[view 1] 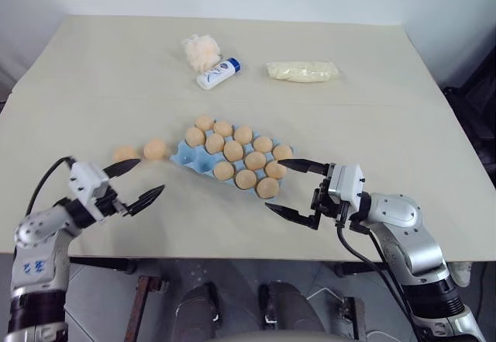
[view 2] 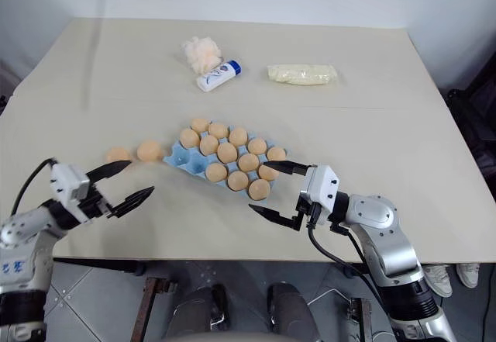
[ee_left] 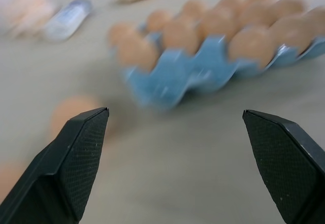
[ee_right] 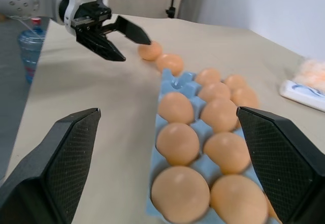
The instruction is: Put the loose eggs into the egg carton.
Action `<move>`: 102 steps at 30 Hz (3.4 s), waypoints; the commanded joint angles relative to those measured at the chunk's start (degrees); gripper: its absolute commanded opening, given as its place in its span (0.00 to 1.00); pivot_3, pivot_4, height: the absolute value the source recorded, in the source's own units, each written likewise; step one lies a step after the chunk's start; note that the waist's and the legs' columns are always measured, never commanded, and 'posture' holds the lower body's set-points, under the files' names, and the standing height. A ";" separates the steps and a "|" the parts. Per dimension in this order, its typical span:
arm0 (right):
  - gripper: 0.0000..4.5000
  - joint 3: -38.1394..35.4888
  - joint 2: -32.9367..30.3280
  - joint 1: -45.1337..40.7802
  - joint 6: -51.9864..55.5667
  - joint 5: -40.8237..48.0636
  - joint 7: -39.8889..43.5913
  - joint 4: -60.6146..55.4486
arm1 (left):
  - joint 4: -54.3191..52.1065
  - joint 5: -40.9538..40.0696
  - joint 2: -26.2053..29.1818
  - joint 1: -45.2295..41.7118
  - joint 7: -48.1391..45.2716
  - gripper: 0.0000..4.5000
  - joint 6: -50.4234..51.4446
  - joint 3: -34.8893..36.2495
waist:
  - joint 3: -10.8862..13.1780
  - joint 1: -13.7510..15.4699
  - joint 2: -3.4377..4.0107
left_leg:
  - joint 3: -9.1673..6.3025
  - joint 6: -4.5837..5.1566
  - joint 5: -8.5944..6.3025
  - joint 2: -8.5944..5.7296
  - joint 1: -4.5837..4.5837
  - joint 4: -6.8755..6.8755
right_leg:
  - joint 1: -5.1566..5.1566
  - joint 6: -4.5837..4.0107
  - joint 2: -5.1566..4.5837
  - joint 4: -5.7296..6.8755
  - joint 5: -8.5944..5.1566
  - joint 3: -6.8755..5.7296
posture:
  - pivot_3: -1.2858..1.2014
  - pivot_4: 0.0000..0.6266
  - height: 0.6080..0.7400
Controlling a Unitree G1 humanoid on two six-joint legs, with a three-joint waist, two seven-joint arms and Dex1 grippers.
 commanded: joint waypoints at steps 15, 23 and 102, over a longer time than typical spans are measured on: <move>1.00 0.04 1.40 -4.13 -0.83 1.66 4.02 2.90 | -0.19 -0.85 -7.24 5.04 18.89 1.00 -2.78 10.08 | -0.05 0.16 -0.07 | -0.18 0.21 -0.19 -0.22 -0.02 -0.11 | 0.10 -0.02 -0.27 -0.15 0.05 -0.28 | 0.52 0.24 1.00; 1.00 -0.08 2.19 -3.98 -1.13 0.98 3.02 3.35 | 12.12 2.39 -4.40 -12.64 19.76 1.00 -0.35 2.83 | -0.05 0.22 -0.09 | -0.13 0.14 0.10 -0.25 -0.03 -0.17 | 0.09 0.03 -0.22 -0.16 0.09 -0.30 | 0.52 0.24 1.00; 1.00 -2.05 0.14 -0.28 -2.05 0.29 0.30 1.97 | 7.54 -1.78 1.86 1.62 4.38 0.97 -2.67 7.15 | -0.04 -0.94 -0.08 | -0.06 0.09 -0.08 -0.19 -0.01 -0.32 | 0.00 -0.03 -0.22 -0.15 0.03 -0.23 | 0.52 0.24 1.00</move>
